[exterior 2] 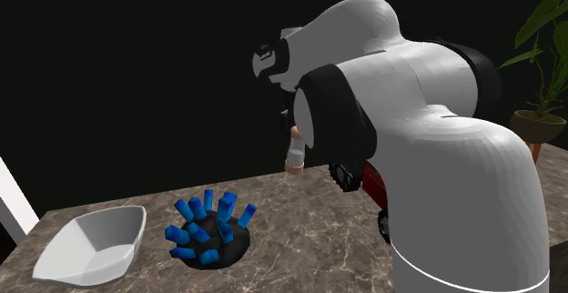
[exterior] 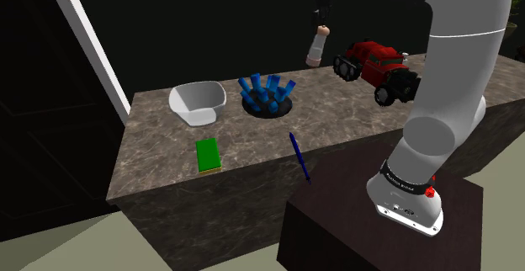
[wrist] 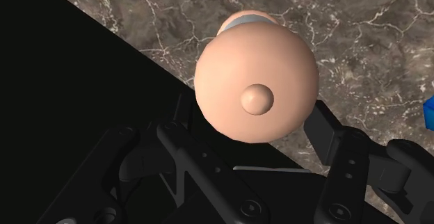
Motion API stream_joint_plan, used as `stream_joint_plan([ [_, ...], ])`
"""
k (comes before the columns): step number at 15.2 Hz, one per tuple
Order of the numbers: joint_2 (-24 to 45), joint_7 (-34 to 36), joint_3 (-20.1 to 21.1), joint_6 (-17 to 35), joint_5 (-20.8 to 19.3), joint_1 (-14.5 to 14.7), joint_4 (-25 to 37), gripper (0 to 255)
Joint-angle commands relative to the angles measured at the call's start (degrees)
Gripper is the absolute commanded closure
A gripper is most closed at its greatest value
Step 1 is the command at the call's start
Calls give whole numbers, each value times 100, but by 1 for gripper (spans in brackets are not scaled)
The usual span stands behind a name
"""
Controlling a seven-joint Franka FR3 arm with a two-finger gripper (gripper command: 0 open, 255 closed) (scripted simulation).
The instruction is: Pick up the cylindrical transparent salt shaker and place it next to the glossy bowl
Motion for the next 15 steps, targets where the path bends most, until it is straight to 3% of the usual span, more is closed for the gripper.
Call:
stream_joint_plan([
  [1, -15, 3, -6, -151, -9, -5, 137, 255],
  [15, 146, -35, -30, -1309, 57, -147, 1450, 255],
])
